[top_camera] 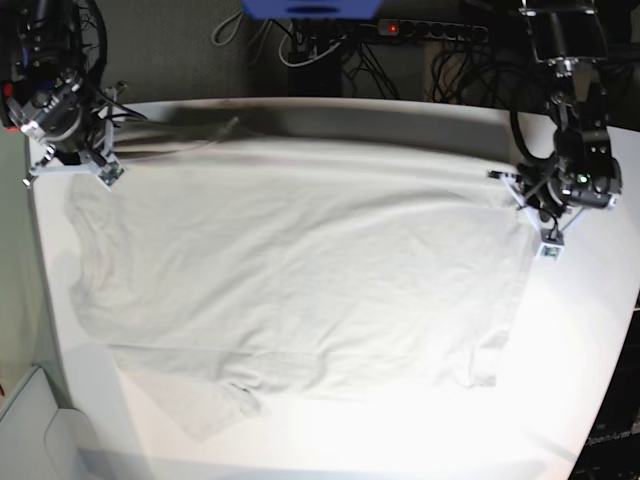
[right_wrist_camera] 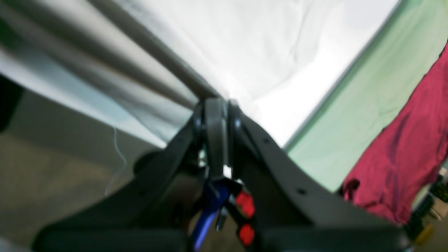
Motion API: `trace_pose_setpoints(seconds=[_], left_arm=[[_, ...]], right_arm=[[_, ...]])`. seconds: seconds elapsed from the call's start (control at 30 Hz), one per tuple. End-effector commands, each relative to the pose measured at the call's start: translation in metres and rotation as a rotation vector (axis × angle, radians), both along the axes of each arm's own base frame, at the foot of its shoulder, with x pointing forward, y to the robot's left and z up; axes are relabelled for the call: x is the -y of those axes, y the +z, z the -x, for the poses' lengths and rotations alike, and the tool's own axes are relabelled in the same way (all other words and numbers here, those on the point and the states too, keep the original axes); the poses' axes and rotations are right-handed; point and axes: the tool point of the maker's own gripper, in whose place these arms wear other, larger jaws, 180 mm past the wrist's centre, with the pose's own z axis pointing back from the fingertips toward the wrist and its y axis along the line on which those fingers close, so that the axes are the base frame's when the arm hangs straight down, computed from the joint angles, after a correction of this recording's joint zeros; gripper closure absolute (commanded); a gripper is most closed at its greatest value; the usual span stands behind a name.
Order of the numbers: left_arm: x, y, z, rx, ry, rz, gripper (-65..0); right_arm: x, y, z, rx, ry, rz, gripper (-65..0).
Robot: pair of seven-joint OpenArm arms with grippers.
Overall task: Layout the t-shirt on the table in an organized manner, then fold the t-shirt properly
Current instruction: 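Lower the collar end onto the table and open both grippers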
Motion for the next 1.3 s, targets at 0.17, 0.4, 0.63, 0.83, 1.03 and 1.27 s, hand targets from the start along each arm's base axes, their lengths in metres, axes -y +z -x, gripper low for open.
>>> trace_pose_setpoints(seconds=[0.17,0.4,0.63,0.83,1.03,1.27], left_arm=[[-0.028,-0.001,0.006,-0.030,0.020,-0.062,-1.0],[-0.034,-0.009,0.010,-0.060,0.033,-0.059,-2.2],[-0.027,-0.009,0.009,-0.064,-0.002,-0.066,-34.8],[-0.023,-0.010,0.008,-0.063,-0.013,-0.063,-46.6],[-0.024,-0.008,0.007,-0.060,-0.009,-0.065,-46.6],[-0.024,-0.005,0.000,-0.043,-0.003,-0.060,-46.6]], right_arm=[[0.005,0.007,-0.005,-0.001,0.042,0.054,0.0],[0.010,0.012,-0.020,0.028,0.027,0.057,-1.2],[0.010,0.010,-0.019,0.022,0.025,0.056,-19.7],[0.015,0.019,-0.028,0.056,0.012,0.066,-33.1],[0.032,0.015,-0.011,0.026,-0.089,0.071,-37.2],[-0.009,-0.005,-0.006,0.022,-0.138,-0.065,-37.2]])
